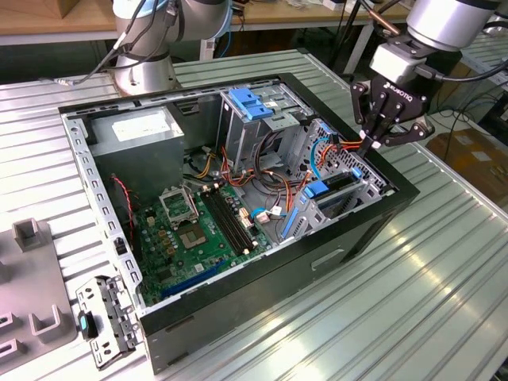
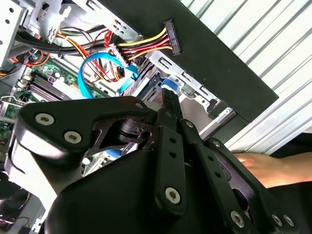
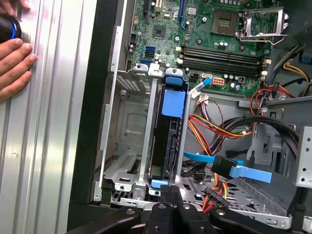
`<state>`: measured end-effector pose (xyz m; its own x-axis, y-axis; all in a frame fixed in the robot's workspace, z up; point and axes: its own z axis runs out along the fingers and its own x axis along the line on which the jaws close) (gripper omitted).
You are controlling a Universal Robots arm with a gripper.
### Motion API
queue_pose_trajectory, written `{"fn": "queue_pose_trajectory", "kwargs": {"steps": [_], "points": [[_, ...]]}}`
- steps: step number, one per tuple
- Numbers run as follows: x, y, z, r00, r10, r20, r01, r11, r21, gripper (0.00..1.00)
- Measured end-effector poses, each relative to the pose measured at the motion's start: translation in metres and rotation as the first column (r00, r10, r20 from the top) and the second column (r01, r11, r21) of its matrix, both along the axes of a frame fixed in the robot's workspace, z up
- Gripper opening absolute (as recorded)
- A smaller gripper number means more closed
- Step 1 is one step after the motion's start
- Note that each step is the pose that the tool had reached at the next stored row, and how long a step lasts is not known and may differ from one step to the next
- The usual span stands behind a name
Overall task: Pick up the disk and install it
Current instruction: 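Insert the first disk wire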
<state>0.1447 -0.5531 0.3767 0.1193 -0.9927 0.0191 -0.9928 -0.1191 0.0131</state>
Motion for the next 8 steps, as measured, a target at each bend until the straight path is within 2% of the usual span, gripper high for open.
{"fn": "queue_pose_trajectory", "kwargs": {"steps": [4, 5, 8], "points": [[0.0002, 0.0, 0.0, 1.0, 0.0, 0.0, 0.0, 1.0, 0.0, 0.11], [0.0009, 0.0, 0.0, 1.0, 0.002, -0.0027, -0.002, 1.0, -0.0004, 0.11], [0.0037, 0.0002, -0.0001, 0.9999, 0.016, -0.0059, -0.016, 0.9999, -0.0004, 0.11]]}}
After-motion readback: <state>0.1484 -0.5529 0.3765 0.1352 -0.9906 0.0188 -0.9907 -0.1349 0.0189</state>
